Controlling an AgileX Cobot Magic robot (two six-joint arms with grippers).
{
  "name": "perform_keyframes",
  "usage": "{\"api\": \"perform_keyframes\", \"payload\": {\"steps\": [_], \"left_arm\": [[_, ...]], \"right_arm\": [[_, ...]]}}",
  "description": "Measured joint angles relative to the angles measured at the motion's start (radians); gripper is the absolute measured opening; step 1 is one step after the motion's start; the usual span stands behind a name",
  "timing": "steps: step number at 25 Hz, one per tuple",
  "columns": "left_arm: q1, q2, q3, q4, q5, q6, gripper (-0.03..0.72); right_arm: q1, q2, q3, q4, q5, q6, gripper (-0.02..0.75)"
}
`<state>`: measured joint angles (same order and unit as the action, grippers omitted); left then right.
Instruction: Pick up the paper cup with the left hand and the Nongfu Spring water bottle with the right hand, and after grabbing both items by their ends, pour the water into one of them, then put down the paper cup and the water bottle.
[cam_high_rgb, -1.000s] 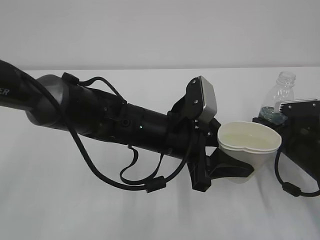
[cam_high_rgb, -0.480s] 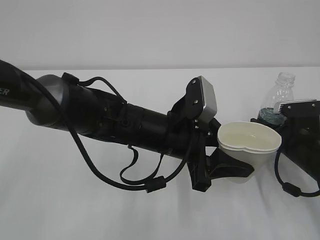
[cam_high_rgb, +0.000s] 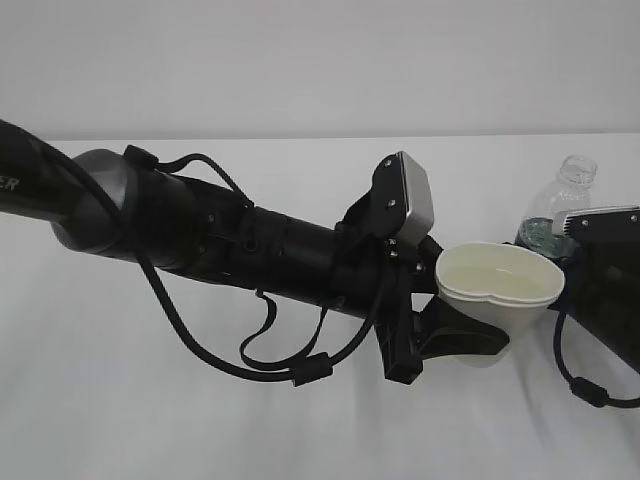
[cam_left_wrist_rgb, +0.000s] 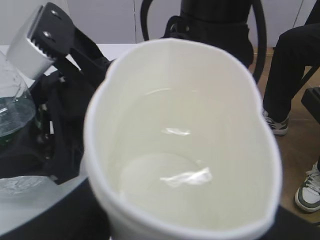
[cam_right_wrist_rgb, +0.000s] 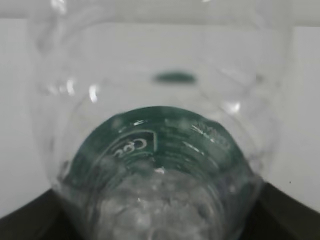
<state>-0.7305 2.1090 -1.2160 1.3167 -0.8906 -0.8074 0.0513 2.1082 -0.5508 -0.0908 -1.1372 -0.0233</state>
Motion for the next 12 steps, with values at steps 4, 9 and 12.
{"api": "perform_keyframes", "payload": {"steps": [4, 9, 12], "left_arm": [[0.0, 0.0, 0.0, -0.004, -0.002, 0.0, 0.396], [0.0, 0.0, 0.0, -0.004, -0.002, 0.0, 0.396], [0.0, 0.0, 0.0, -0.004, -0.002, 0.0, 0.396]], "right_arm": [[0.0, 0.0, 0.039, 0.013, -0.014, 0.0, 0.536], [0.0, 0.0, 0.086, 0.018, -0.027, 0.0, 0.536], [0.0, 0.0, 0.093, 0.018, -0.035, 0.0, 0.536]]}}
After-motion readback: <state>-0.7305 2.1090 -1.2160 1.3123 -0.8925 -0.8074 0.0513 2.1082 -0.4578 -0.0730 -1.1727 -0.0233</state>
